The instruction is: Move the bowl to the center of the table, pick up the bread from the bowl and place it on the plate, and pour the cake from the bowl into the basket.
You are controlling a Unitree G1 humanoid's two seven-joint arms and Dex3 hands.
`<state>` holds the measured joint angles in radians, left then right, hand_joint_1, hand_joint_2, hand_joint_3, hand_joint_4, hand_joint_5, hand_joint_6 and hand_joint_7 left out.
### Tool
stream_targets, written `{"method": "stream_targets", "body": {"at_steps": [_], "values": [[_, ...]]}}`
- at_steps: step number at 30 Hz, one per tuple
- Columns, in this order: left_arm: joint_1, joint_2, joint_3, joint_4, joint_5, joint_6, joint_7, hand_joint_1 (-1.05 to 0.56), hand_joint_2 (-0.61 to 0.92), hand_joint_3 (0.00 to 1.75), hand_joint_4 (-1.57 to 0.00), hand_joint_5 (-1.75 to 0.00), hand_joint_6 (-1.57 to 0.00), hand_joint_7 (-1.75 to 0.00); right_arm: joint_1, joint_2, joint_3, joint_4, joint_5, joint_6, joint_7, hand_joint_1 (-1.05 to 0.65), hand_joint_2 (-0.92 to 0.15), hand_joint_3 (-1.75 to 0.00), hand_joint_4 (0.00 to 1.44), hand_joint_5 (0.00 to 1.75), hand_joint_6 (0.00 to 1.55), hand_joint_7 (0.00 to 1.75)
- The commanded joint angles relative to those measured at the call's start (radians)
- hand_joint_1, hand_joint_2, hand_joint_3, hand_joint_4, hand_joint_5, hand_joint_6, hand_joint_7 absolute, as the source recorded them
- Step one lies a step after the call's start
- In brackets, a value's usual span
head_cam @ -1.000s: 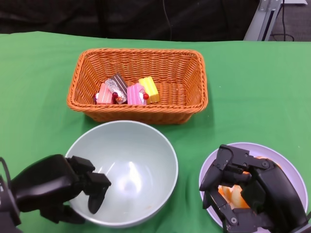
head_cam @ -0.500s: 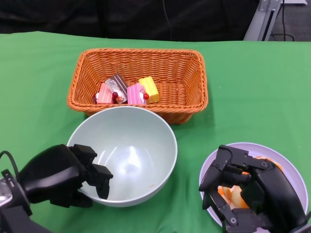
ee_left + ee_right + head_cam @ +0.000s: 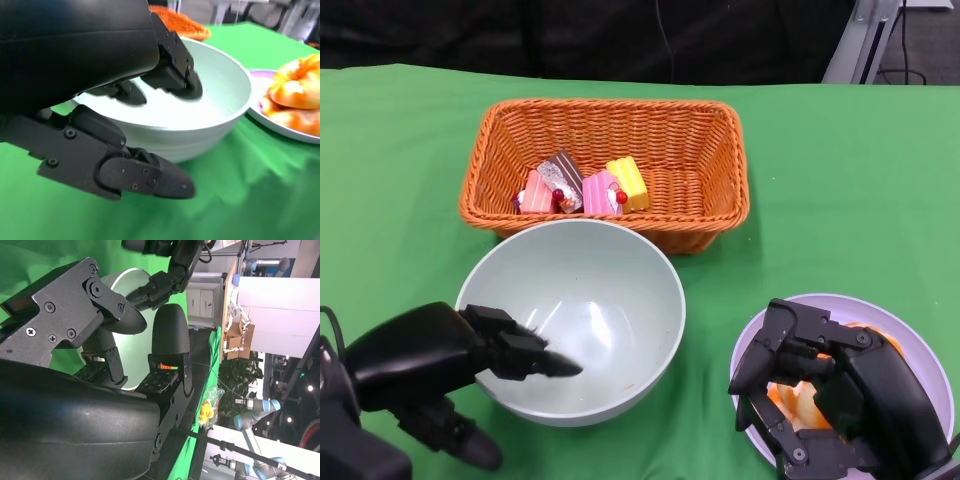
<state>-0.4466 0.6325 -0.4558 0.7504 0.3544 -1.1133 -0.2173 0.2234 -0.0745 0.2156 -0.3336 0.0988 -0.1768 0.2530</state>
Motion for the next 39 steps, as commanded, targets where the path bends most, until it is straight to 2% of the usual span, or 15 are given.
{"method": "stream_targets", "body": {"at_steps": [1,3,6,8,11,13,14,15,16,17,18,21,24,30,39], "values": [[0.073,0.059,-0.004,-0.205,-0.516,0.321,-0.481,-1.05,0.92,0.39,-0.01,0.0,-0.11,0.0,-0.002,0.0,-0.001,0.004,0.007,0.003,0.002,-0.07,-0.46,-1.18,0.76,1.53,0.74,1.3],[0.104,0.058,0.035,-0.291,-0.667,0.468,-0.596,-1.05,0.92,0.45,0.0,0.0,-0.1,0.0,-0.001,0.001,-0.001,0.002,0.008,0.008,0.0,-0.07,-0.47,-1.18,0.77,1.53,0.75,1.29],[0.149,0.01,0.116,-0.38,-0.854,0.655,-0.645,-1.05,0.92,0.48,-0.05,-0.03,-0.13,-0.02,-0.001,-0.001,0.001,0.004,0.009,0.005,0.004,-0.06,-0.47,-1.18,0.77,1.53,0.74,1.29],[0.188,-0.04,0.18,-0.446,-0.981,0.796,-0.619,-0.98,0.92,0.36,-0.26,-0.1,-0.26,-0.04,-0.001,-0.001,0.001,0.004,0.022,0.009,0.012,-0.06,-0.47,-1.18,0.76,1.53,0.74,1.29],[0.243,-0.096,0.247,-0.572,-1.1,0.994,-0.496,-0.54,0.92,0.14,-0.75,-0.24,-0.68,-0.1,0.0,-0.004,0.002,-0.001,0.027,0.023,0.016,-0.06,-0.47,-1.17,0.76,1.54,0.75,1.28],[0.267,-0.121,0.277,-0.629,-1.101,1.062,-0.45,-0.44,0.92,0.11,-0.86,-0.28,-0.79,-0.12,0.0,-0.006,0.003,-0.001,0.033,0.028,0.026,-0.06,-0.47,-1.17,0.76,1.54,0.75,1.28],[0.284,-0.146,0.29,-0.659,-1.082,1.082,-0.413,-0.36,0.92,0.12,-0.89,-0.41,-0.86,-0.14,0.002,-0.009,0.004,-0.006,0.041,0.04,0.032,-0.06,-0.48,-1.18,0.75,1.54,0.74,1.28],[0.301,-0.172,0.303,-0.685,-1.066,1.101,-0.38,-0.3,0.92,0.15,-0.83,-0.74,-0.96,-0.18,0.005,-0.009,0.005,-0.013,0.047,0.051,0.036,-0.05,-0.48,-1.19,0.74,1.55,0.74,1.29],[0.314,-0.196,0.313,-0.705,-1.052,1.119,-0.359,-0.27,0.92,0.19,-0.79,-0.94,-1.02,-0.23,0.007,-0.01,0.005,-0.017,0.052,0.058,0.04,-0.05,-0.48,-1.19,0.74,1.55,0.73,1.28],[0.323,-0.216,0.322,-0.719,-1.039,1.133,-0.349,-0.24,0.92,0.23,-0.75,-1.1,-1.01,-0.36,0.009,-0.01,0.004,-0.02,0.054,0.061,0.042,-0.05,-0.48,-1.19,0.74,1.55,0.73,1.28],[0.329,-0.232,0.328,-0.727,-1.023,1.139,-0.348,-0.21,0.92,0.28,-0.72,-1.25,-0.94,-0.63,0.011,-0.009,0.004,-0.02,0.055,0.061,0.043,-0.05,-0.48,-1.19,0.74,1.55,0.73,1.28],[0.339,-0.266,0.331,-0.727,-0.965,1.115,-0.397,-0.16,0.91,0.44,-0.67,-1.51,-0.79,-1.08,0.016,-0.011,0.004,-0.035,0.055,0.077,0.043,-0.04,-0.49,-1.19,0.74,1.54,0.73,1.27],[0.343,-0.288,0.341,-0.723,-0.916,1.09,-0.433,-0.12,0.88,0.58,-0.69,-1.61,-0.73,-1.31,0.011,-0.022,0.003,-0.064,0.047,0.105,0.044,-0.04,-0.5,-1.18,0.73,1.54,0.73,1.27],[0.355,-0.276,0.354,-0.767,-0.87,1.12,-0.503,-0.15,0.77,0.78,-0.73,-1.67,-0.69,-1.49,0.004,-0.021,0.018,-0.14,0.061,0.166,0.048,-0.05,-0.5,-1.15,0.75,1.54,0.72,1.28],[0.404,-0.231,0.378,-0.903,-0.837,1.149,-0.563,-0.18,0.72,0.8,-0.73,-1.63,-0.72,-1.43,0.034,-0.029,0.071,-0.285,0.06,0.287,0.031,-0.1,-0.47,-1.15,0.77,1.54,0.75,1.25]]}}
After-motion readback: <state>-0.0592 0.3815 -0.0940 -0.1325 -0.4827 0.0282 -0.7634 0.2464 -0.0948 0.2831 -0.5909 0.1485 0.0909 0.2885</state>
